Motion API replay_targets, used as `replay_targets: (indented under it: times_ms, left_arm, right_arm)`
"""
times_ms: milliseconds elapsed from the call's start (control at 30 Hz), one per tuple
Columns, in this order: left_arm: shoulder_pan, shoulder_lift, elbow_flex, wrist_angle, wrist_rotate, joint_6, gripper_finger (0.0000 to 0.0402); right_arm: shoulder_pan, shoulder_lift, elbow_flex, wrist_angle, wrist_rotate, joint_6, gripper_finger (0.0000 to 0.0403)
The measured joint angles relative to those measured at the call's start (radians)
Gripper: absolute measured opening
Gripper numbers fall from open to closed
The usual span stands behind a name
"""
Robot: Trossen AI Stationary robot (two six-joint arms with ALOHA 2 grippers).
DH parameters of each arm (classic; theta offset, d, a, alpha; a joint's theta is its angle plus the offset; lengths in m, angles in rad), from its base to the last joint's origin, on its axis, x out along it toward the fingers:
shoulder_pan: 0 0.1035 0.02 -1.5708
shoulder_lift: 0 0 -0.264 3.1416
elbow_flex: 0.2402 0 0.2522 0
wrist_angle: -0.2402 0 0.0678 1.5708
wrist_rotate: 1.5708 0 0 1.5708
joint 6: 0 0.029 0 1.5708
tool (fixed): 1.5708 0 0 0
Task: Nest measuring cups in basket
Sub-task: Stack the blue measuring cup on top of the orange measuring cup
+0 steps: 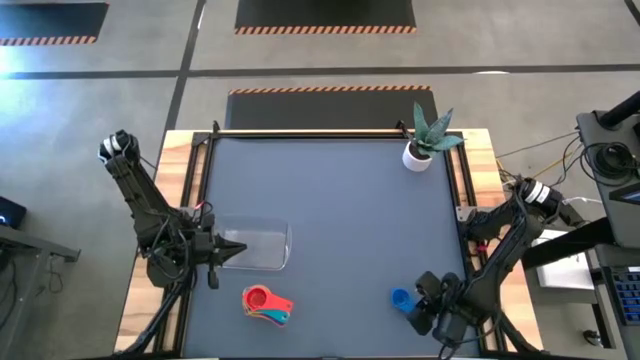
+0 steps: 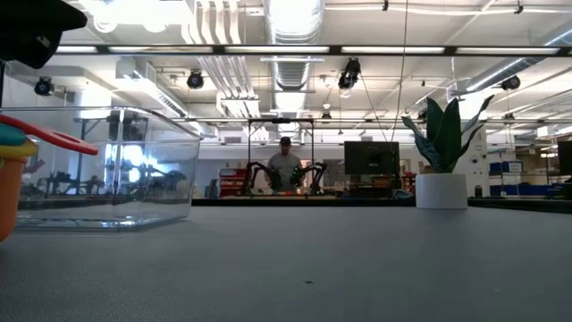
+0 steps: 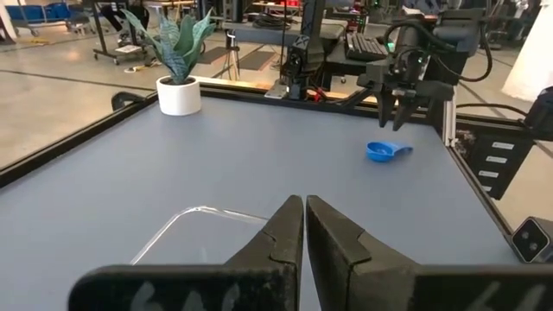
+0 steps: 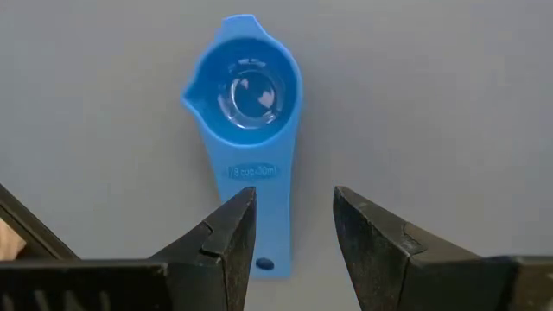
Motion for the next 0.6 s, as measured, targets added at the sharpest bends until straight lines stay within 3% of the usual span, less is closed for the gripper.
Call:
replay_targets:
  times_ms: [200, 600]
  left_arm:
    - [0.0, 0.006, -0.001, 0.0, 0.0, -0.024, 0.0]
    - [0.0, 0.038, -0.001, 0.004, -0.001, -0.037, 0.0]
  right_arm:
    - [0.0, 0.0, -0.002, -0.028, 0.0, 0.055, 0.0146]
    - [-0.002, 0.028, 0.034, 0.001, 0.008, -0.016, 0.0135]
